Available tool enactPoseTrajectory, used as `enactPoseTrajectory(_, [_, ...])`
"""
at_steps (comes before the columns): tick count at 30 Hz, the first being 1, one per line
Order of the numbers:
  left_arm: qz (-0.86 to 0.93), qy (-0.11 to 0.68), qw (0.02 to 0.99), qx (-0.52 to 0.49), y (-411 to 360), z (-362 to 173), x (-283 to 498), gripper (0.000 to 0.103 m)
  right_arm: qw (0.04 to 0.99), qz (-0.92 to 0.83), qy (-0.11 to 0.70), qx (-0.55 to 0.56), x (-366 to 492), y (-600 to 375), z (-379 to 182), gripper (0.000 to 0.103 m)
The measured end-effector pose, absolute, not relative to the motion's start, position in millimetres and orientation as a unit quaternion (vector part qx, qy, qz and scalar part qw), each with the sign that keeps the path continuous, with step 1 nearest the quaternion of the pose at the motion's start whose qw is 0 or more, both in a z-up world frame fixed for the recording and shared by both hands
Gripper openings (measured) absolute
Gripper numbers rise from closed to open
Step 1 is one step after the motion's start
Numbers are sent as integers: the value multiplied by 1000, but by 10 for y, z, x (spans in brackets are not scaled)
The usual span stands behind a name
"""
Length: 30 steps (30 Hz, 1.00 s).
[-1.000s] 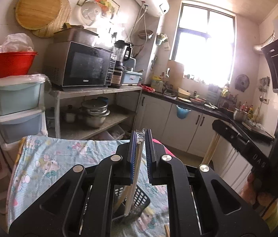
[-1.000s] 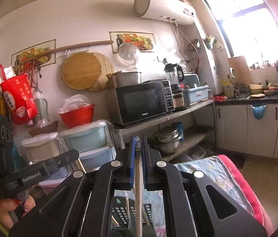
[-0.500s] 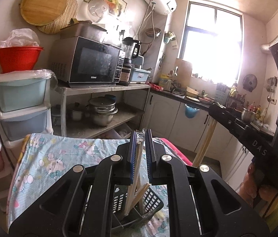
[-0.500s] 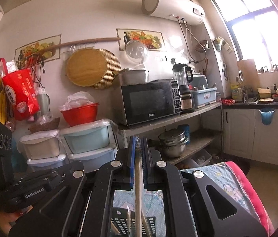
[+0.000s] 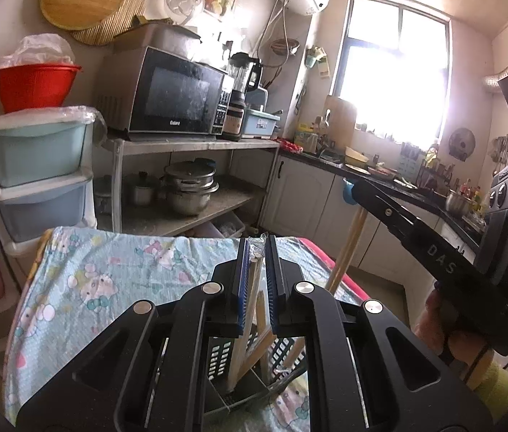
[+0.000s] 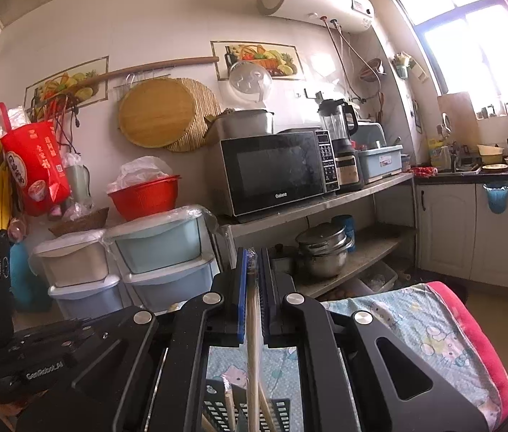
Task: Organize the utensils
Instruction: 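Lower the chopsticks into the caddy and open both tools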
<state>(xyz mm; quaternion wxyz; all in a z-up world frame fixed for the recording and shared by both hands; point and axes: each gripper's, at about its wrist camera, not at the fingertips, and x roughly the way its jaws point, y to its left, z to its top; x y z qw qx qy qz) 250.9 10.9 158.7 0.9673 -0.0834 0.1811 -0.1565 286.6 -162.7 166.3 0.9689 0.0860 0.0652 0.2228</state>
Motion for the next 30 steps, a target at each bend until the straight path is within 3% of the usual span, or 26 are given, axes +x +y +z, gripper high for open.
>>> enactPoseTrajectory(18, [-156, 222, 958, -95, 137, 1191, 2524, 6, 966, 217, 100, 102, 2990, -1575, 1139, 7])
enactPoseTrajectory(22, [-152, 231, 956, -100, 162, 1125, 2520, 6, 963, 214, 116, 115, 2982, -1636, 1055, 19])
enactPoseTrajectory(28, [-149, 236, 954, -107, 204, 1080, 2486, 7, 962, 208, 123, 127, 2873, -1756, 995, 26])
enactPoseTrajectory(30, [-148, 236, 954, -109, 214, 1079, 2467, 19, 962, 205, 126, 129, 2840, -1787, 982, 30])
